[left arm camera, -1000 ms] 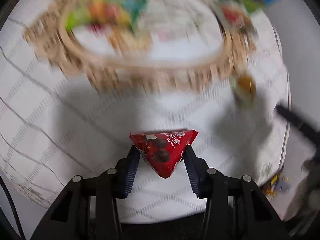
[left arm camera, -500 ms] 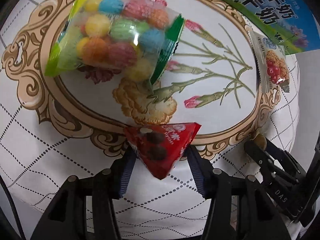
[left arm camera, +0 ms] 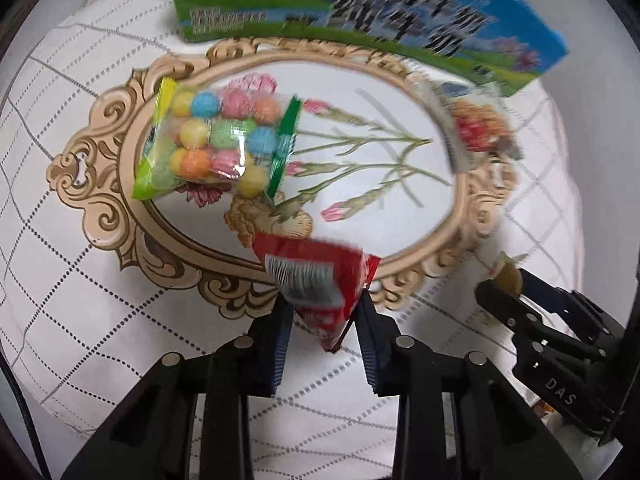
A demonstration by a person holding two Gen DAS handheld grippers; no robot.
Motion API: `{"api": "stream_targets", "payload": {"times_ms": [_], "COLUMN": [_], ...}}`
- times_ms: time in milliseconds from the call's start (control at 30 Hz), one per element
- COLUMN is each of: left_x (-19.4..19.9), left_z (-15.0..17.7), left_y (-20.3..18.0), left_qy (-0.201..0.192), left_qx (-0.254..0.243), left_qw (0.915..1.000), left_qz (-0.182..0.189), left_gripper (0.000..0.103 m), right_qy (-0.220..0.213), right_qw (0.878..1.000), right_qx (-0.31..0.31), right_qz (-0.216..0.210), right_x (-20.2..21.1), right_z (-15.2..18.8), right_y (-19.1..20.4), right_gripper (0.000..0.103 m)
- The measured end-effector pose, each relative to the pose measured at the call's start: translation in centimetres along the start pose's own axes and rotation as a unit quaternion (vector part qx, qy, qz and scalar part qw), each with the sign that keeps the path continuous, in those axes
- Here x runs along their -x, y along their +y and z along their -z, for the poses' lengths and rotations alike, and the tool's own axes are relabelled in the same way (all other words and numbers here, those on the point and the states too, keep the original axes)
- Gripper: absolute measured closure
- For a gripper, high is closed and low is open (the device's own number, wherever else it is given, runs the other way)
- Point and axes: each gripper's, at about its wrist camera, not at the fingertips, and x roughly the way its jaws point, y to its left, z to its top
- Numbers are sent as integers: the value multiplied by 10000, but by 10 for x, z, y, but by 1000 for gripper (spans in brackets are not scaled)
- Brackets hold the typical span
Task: Organize snacks
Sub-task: 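Carry both packets into the box and open both tools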
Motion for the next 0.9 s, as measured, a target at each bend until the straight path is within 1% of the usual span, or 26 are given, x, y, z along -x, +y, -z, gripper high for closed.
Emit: {"api": "stream_targets", "payload": {"times_ms": [67, 133, 233, 300, 333, 367, 400, 467, 533, 600, 633, 667, 700, 733, 767, 800, 900], "left_x": [18, 39, 71, 83, 83, 79, 72, 60, 35, 9, -1, -12, -21, -28, -30, -32, -25], "left_z": [0, -1, -16, -33, -41, -48, -53, -52, -52, -54, -56, -58, -59, -59, -58, -58, -54], "left_y": [-7, -11, -16, -12, -13, -8, -3, 6, 11, 12, 12, 12, 10, 8, 8, 8, 4], "left_qy": [-133, -325, -606, -733, -708, -584, -403, -115, 200, 557, 674, 795, 850, 815, 740, 719, 596], "left_qx": [-73, -125, -219, -268, -290, -279, -259, -228, -160, 13, 58, 126, 141, 142, 179, 193, 115], "left_qw": [9998, 9990, 9971, 9962, 9961, 9966, 9971, 9975, 9974, 9962, 9956, 9952, 9953, 9961, 9969, 9971, 9981], "left_qz": [161, 272, 402, 385, 433, 515, 583, 656, 670, 667, 653, 561, 433, 292, 209, 179, 118], "left_gripper": [78, 78, 78, 78, 77, 71, 59, 49, 48, 48, 48, 48, 49, 49, 59, 64, 66], "right_qy": [-111, -295, -570, -773, -837, -901, -957, -992, -946, -858, -796, -753, -709, -670, -636, -614, -608], "right_qw": [9999, 9992, 9975, 9957, 9951, 9945, 9940, 9938, 9943, 9952, 9956, 9958, 9960, 9963, 9966, 9967, 9967], "right_qx": [-41, -70, -36, 65, 90, 132, 158, 120, 43, -38, -96, -137, -184, -210, -225, -234, -233], "right_qz": [-105, -243, -418, -501, -512, -521, -513, -494, -498, -470, -483, -494, -509, -501, -476, -473, -475], "right_x": [15, 35, 63, 82, 87, 95, 99, 100, 96, 85, 79, 74, 69, 65, 62, 60, 60], "right_z": [1, -2, -13, -26, -31, -37, -43, -53, -57, -59, -59, -57, -55, -54, -54, -52, -51], "right_y": [5, 9, 15, 22, 25, 25, 27, 27, 21, 14, 10, 6, 2, 0, -2, -3, -6], "right_gripper": [44, 43, 44, 44, 44, 43, 43, 43, 43, 43, 43, 43, 43, 43, 43, 43, 43]}}
